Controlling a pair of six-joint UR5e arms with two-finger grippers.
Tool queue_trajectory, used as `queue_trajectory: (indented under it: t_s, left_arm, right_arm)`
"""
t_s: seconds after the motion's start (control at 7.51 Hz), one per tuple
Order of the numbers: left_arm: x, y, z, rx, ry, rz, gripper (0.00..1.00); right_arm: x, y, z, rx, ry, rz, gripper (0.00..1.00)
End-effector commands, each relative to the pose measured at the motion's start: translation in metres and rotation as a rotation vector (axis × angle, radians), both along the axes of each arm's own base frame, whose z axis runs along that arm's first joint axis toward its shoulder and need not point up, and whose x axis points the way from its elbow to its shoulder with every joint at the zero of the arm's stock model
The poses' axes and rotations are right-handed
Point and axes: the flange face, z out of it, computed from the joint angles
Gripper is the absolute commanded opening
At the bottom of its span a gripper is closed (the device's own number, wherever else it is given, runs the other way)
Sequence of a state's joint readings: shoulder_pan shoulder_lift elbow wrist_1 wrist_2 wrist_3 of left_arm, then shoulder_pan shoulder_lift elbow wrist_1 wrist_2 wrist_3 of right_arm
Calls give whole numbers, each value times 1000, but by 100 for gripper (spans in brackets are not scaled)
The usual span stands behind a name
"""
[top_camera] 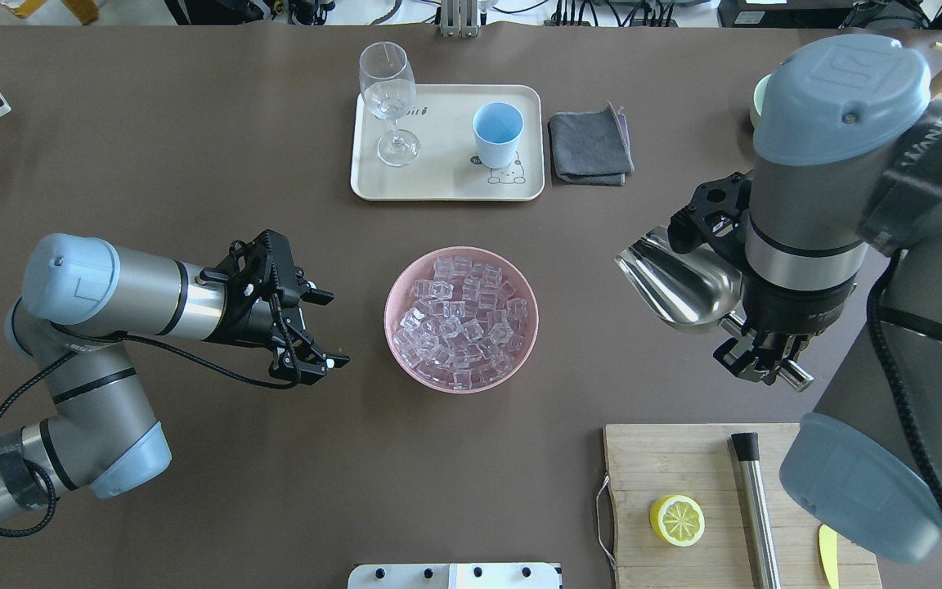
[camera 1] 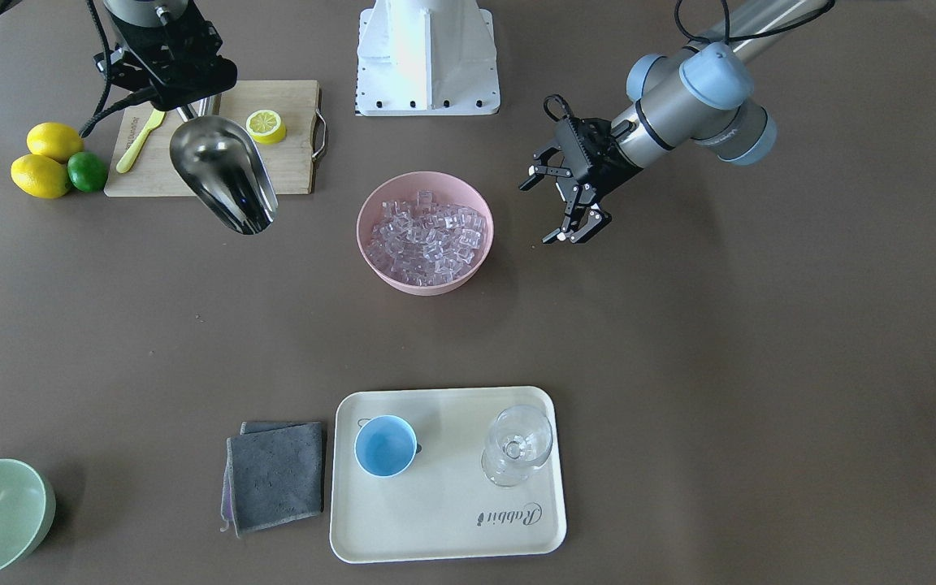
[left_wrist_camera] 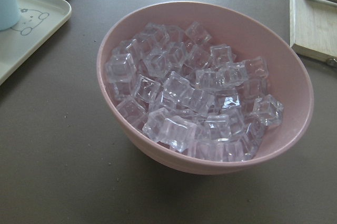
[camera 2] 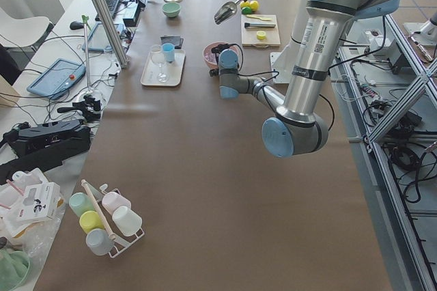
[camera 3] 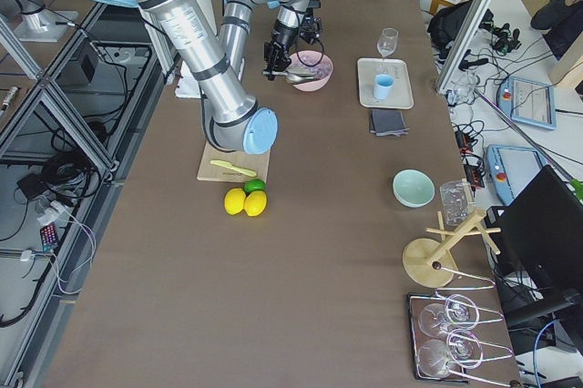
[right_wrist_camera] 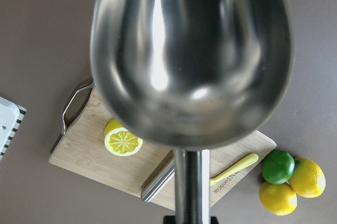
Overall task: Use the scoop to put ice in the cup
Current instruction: 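Carry the scoop toward the pink bowl while the left gripper reaches the bowl rim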
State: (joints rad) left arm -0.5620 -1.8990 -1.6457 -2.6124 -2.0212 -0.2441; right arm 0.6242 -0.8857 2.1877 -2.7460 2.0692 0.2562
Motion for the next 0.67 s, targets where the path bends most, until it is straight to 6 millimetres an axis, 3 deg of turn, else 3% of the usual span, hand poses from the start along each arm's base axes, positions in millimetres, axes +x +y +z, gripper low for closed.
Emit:
queue_trajectory:
  t_s: [0.0, 0.13, 0.27, 0.4, 0.53]
  left_arm:
    - [14, -2, -5, 6, 9, 6, 98]
    - [20, -2, -1, 19, 25, -6, 98]
    - [20, -1, 8, 26, 34, -6, 98]
    - [20, -2, 13, 103, 28, -1, 98]
    - [21, -4, 15, 211, 11, -24, 98]
  right_arm:
    - [-31, -4, -16, -26, -13, -132, 0]
    - [-39, -1, -23, -33, 0, -186, 0]
    - [-71, -8, -40, -71, 55, -246, 0]
    - [-91, -13, -52, -81, 84, -278, 0]
    - [-87, -9, -67, -76, 109, -299, 0]
